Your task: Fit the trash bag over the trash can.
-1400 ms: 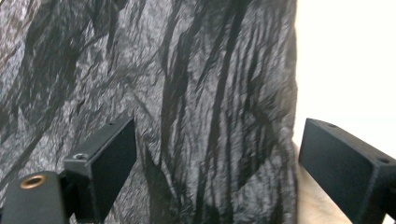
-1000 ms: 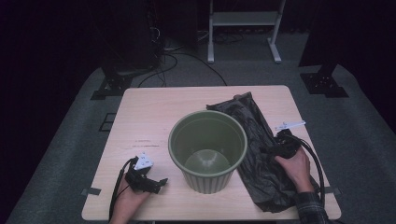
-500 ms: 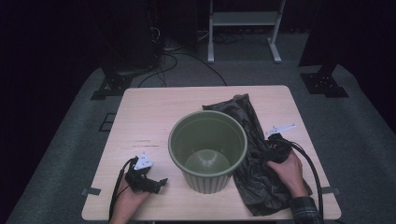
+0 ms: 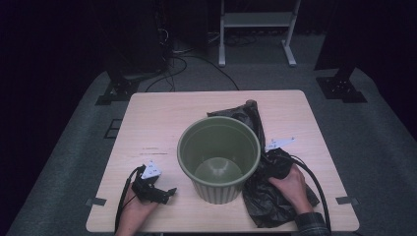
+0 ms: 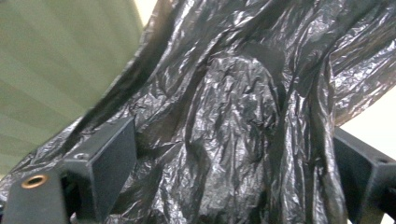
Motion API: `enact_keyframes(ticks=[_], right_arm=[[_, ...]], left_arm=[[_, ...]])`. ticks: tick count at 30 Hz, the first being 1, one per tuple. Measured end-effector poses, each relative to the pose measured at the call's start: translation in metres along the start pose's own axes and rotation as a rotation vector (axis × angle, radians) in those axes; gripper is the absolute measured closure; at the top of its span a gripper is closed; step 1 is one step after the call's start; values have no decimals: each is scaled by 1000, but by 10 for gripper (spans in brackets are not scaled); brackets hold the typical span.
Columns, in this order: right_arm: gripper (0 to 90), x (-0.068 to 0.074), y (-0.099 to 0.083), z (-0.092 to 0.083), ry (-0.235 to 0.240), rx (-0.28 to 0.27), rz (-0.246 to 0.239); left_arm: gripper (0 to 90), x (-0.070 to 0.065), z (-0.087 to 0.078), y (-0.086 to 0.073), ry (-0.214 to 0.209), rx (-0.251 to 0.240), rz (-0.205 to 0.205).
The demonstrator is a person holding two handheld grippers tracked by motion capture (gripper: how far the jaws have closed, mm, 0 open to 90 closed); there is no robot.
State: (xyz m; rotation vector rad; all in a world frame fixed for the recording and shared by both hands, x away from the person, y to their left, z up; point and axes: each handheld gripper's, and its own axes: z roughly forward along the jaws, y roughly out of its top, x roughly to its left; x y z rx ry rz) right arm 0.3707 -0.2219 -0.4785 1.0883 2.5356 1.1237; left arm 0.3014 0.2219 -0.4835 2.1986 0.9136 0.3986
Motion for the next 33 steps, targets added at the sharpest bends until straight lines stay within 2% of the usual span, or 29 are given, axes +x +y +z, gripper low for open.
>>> enact_keyframes(ticks=[5,9,13,14,15,16,20,21,24,27,33], right_arm=[[112,11,2,5,12,-7,-29],[134,17,2,8,3,-7,-53],[353,25,3,8,-26,-14,-99],[437,26,3,7,-24,-16,-118],[437,26,3,7,-24,-16,-118],[591,27,2,6,-14,-23,-130],[845,26,1,5,35,-21,-141],[871,26,1,5,44,-22,-140],[891,24,1,5,75,-18,-130],[891,24,1,3,81,-15,-133],[891,25,8,-14,104,-74,-140]], left_arm=[[0,0,0,0,0,0,0],[0,0,0,0,0,0,0],[0,0,0,0,0,0,0],[0,0,0,0,0,0,0],[0,0,0,0,0,0,0],[0,0,0,0,0,0,0],[0,0,0,0,0,0,0],[0,0,0,0,0,0,0],[0,0,0,0,0,0,0],[0,0,0,0,0,0,0],[0,0,0,0,0,0,0]])
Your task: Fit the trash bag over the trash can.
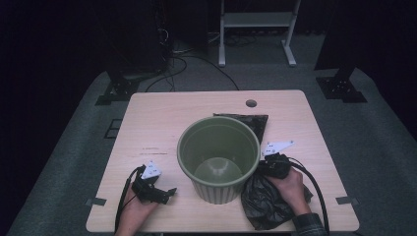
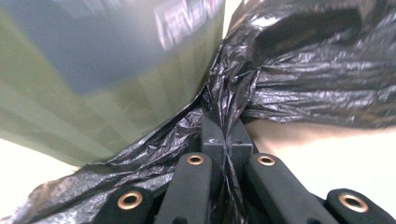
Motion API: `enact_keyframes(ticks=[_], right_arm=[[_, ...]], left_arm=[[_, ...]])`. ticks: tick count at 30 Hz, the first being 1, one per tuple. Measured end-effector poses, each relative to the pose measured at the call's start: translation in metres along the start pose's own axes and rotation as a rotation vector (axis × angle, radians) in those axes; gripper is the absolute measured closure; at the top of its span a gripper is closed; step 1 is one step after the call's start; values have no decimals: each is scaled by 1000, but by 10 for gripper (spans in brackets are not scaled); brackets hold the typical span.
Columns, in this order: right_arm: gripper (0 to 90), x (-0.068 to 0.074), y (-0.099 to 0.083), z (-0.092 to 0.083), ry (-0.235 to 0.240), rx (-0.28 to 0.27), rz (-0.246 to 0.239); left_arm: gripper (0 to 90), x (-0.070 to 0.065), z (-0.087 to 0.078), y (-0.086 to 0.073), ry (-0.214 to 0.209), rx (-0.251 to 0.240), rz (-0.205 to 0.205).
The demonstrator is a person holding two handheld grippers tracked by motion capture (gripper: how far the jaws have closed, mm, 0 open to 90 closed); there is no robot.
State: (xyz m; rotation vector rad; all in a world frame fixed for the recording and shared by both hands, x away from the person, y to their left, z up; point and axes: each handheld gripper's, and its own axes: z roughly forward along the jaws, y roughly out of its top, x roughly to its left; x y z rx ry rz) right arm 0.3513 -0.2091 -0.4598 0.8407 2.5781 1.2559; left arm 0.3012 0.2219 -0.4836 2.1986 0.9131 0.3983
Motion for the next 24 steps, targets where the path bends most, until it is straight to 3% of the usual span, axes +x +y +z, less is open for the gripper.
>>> enact_keyframes(ticks=[7,24], right_arm=[[891,4,15,-32,22,-100,-23],[891,14,49,-88,37,-208,-102]], left_arm=[[0,0,0,0,0,0,0],[0,0,0,0,0,0,0]])
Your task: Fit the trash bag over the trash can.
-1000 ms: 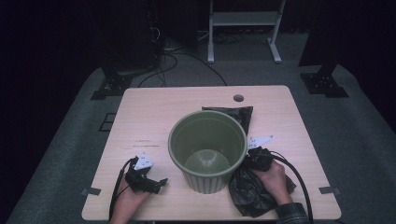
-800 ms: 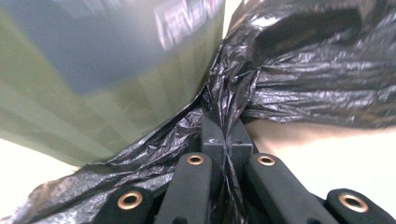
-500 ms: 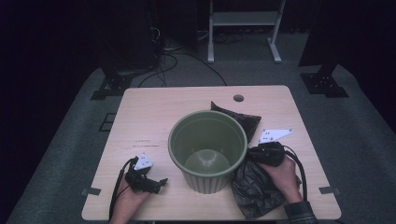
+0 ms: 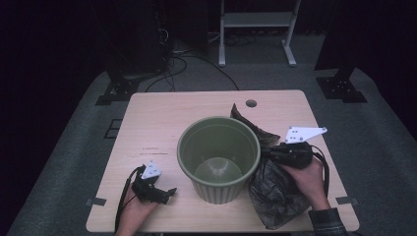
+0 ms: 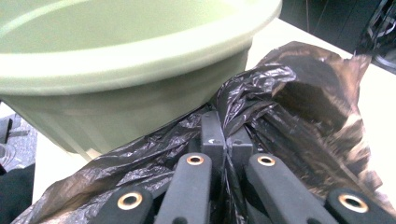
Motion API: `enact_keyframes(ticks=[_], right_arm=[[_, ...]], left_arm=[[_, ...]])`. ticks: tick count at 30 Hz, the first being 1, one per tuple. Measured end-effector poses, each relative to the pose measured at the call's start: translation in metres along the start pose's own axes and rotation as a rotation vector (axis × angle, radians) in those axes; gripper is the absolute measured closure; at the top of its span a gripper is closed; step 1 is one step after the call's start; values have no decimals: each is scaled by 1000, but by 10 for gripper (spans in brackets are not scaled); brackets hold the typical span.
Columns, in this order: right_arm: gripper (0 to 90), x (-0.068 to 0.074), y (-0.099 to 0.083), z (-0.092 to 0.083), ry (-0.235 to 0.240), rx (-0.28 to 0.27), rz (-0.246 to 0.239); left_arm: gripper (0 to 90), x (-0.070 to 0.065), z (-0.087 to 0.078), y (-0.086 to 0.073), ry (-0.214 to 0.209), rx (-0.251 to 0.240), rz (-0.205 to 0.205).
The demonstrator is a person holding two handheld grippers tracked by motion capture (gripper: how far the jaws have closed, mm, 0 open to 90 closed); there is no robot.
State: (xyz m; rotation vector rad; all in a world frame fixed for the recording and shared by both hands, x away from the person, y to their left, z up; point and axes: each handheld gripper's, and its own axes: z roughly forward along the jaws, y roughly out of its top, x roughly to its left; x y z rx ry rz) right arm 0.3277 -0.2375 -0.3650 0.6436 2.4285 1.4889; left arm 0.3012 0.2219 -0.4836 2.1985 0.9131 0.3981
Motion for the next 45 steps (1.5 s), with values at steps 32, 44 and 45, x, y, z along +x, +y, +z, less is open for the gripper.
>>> enact_keyframes(ticks=[32,44,45], right_arm=[[891,26,61,-39,111,-138,-108],[891,49,91,-7,217,-95,-169],[891,52,93,-3,225,-89,-174]], left_arm=[[0,0,0,0,0,1,2],[0,0,0,0,0,-1,2],[0,0,0,0,0,-1,1]])
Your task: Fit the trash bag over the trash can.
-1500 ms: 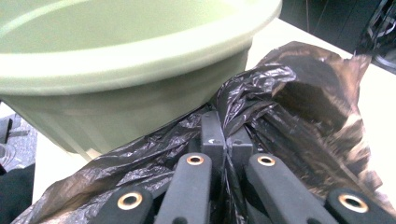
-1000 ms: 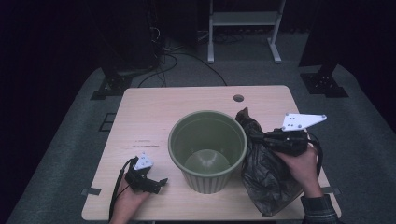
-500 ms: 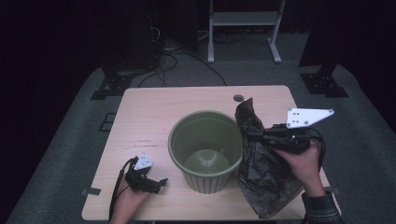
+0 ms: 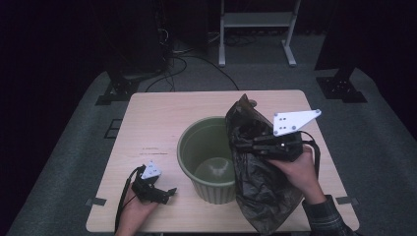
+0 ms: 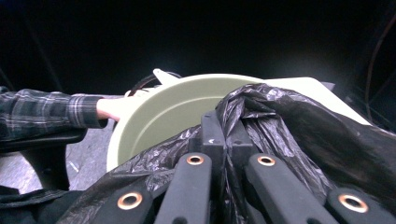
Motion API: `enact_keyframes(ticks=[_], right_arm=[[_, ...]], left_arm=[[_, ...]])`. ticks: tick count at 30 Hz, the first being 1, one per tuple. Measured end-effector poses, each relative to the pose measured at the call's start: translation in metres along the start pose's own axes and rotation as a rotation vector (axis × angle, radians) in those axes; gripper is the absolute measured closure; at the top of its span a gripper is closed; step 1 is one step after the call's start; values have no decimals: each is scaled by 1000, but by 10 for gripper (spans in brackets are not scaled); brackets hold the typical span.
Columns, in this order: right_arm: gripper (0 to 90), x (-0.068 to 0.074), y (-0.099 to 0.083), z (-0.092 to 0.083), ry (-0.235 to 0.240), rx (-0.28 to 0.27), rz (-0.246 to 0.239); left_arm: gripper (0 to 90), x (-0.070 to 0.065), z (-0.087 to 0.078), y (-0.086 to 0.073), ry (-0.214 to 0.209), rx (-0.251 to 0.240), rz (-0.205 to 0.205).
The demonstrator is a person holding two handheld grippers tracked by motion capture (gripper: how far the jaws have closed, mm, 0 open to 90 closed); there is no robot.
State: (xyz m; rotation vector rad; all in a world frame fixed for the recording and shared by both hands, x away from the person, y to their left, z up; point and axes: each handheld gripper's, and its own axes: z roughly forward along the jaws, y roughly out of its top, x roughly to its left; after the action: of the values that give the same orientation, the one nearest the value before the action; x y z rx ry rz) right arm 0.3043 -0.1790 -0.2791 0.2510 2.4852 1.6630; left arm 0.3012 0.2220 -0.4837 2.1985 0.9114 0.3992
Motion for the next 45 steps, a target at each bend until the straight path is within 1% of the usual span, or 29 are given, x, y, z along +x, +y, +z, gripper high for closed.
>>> enact_keyframes(ticks=[4,5,7,12,15,19,20,21,22,26,27,28,31,33,36,37,38,39,40,45], right_arm=[[891,3,6,18,41,23,-13],[891,3,6,18,41,23,-13],[891,6,10,34,74,50,-19],[891,12,16,52,116,69,-35],[891,18,18,58,135,71,-42],[890,27,20,56,144,65,-53],[891,31,20,53,153,57,-51],[891,31,20,53,153,57,-51],[891,36,19,50,170,44,-46],[891,47,18,43,194,37,-45],[891,47,18,43,194,37,-45],[891,56,17,39,215,25,-48],[890,66,16,35,238,18,-54],[890,71,16,33,239,24,-63],[890,72,16,32,252,26,-55],[890,70,16,32,249,30,-50],[890,68,16,33,236,41,-46],[889,64,16,35,220,50,-37],[889,59,15,37,216,59,-24],[889,31,13,47,158,114,39]], left_arm=[[0,0,0,0,0,0,0],[0,0,0,0,0,0,0],[0,0,0,0,0,0,0],[0,0,0,0,0,0,0],[0,0,0,0,-1,0,0],[0,0,0,0,0,0,1],[0,0,0,0,0,0,1],[0,0,0,0,0,0,1],[0,0,0,0,-1,0,2],[0,0,0,0,-1,0,1],[0,0,0,0,-1,0,1],[0,0,0,0,0,0,1],[0,0,0,0,1,0,0],[0,0,0,0,1,0,0],[0,0,0,0,1,0,0],[0,0,0,0,0,0,0],[0,0,0,0,0,0,0],[0,0,0,0,0,0,0],[0,0,0,0,1,-1,-1],[0,0,0,0,0,0,0]])
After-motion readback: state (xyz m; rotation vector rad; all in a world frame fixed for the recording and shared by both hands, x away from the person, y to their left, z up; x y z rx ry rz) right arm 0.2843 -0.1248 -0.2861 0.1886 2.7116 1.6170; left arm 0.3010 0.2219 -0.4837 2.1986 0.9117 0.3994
